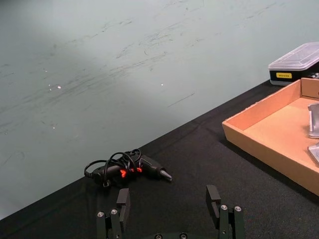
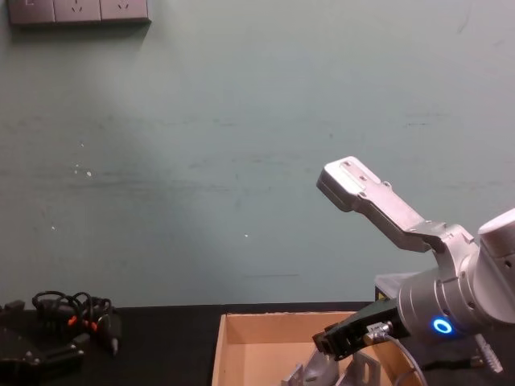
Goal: Use one hand to pick up the angle iron from the table and place it into the box.
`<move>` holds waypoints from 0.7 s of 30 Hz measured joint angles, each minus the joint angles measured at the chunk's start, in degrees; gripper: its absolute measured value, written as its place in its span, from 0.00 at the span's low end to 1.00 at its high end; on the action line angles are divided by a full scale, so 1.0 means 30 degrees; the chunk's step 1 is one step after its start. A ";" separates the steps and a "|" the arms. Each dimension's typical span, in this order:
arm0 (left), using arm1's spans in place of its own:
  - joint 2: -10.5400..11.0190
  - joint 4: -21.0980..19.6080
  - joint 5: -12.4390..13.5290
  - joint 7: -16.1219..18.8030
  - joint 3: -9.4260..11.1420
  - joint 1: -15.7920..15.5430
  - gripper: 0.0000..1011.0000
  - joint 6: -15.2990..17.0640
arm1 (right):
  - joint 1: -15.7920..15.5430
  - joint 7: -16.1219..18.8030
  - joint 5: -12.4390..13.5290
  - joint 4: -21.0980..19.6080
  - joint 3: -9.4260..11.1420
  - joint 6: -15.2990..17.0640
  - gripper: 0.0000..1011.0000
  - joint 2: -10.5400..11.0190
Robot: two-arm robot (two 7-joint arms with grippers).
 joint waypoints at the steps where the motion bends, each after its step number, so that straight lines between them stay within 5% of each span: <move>1: -0.0001 -0.0001 0.0000 0.0000 0.0001 0.0000 0.99 0.0000 | -0.0027 -0.0001 -0.0034 -0.0013 0.0033 -0.0044 0.17 -0.0008; 12: 0.0000 0.0000 0.0000 0.0000 0.0001 0.0000 0.99 0.0000 | -0.0839 -0.0321 -0.0527 -0.1351 0.0573 -0.0778 0.50 0.0129; 21: -0.0001 0.0001 0.0001 0.0000 0.0001 0.0000 0.99 0.0000 | -0.3340 -0.1566 -0.1135 -0.4405 0.1360 -0.3947 0.79 0.0924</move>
